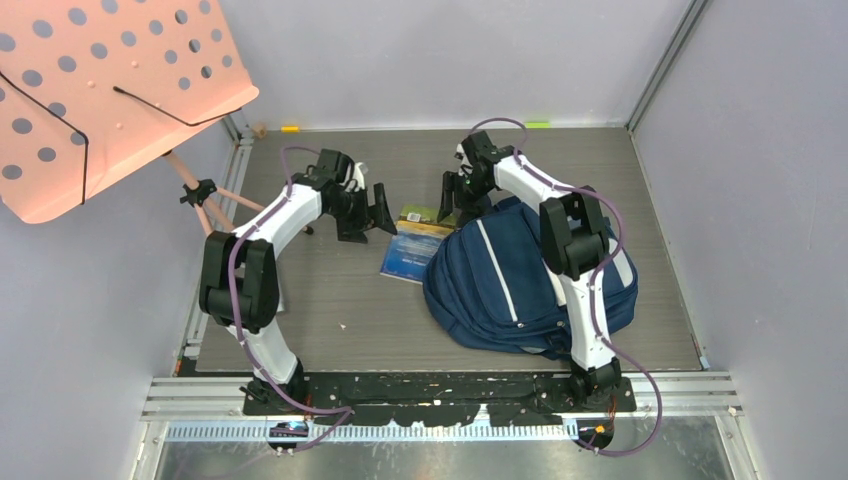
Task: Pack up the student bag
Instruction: Pick up the book from the center of the board.
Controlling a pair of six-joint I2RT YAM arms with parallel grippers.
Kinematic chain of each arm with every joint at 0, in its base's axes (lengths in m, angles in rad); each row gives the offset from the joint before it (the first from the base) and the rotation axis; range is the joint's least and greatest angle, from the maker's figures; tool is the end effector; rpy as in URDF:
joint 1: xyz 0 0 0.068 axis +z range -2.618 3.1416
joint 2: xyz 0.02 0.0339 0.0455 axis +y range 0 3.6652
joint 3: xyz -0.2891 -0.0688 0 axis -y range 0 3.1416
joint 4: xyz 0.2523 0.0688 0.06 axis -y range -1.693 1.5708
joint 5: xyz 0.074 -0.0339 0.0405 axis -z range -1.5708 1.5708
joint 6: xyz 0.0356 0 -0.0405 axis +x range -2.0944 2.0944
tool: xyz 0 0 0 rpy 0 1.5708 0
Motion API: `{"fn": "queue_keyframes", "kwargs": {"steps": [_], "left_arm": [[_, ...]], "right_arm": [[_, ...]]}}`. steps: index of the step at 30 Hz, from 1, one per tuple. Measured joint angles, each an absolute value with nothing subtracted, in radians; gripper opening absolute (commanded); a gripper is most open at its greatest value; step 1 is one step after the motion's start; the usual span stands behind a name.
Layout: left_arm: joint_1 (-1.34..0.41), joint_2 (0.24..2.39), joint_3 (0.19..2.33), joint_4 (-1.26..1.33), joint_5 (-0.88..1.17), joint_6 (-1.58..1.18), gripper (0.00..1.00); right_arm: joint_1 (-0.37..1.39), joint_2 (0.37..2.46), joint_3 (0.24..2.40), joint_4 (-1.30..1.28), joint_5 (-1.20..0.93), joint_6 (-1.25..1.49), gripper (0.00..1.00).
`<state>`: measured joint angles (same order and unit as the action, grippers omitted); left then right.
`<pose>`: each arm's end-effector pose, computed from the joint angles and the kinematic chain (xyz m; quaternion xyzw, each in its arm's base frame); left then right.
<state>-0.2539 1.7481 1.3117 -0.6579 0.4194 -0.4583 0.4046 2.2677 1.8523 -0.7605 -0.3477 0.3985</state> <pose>0.3582 -0.1079 0.2512 -0.0481 0.9505 -0.2701 0.1458 0.4567 0.2087 0.1891 -0.0369 0.9657 0.2316 0.1115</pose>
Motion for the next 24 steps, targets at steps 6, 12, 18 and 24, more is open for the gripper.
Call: {"fn": "queue_keyframes", "kwargs": {"steps": [6,12,18,24], "left_arm": [[-0.24,1.738,1.282,-0.665,0.414,-0.453,0.87],[-0.192,1.682,1.218,-0.669,0.41,-0.451,0.87],[-0.147,1.645,1.126,-0.663,0.411,-0.466,0.87],[-0.132,1.644,1.057,-0.661,0.412,-0.495,0.86]], "right_arm": [[0.432,2.352,1.934,-0.737,-0.431,0.406,0.52],[0.498,2.462,2.096,-0.715,-0.479,0.45,0.48],[0.57,2.541,2.224,-0.71,-0.497,0.478,0.53],[0.59,2.518,2.192,-0.723,-0.49,0.435,0.58]]}}
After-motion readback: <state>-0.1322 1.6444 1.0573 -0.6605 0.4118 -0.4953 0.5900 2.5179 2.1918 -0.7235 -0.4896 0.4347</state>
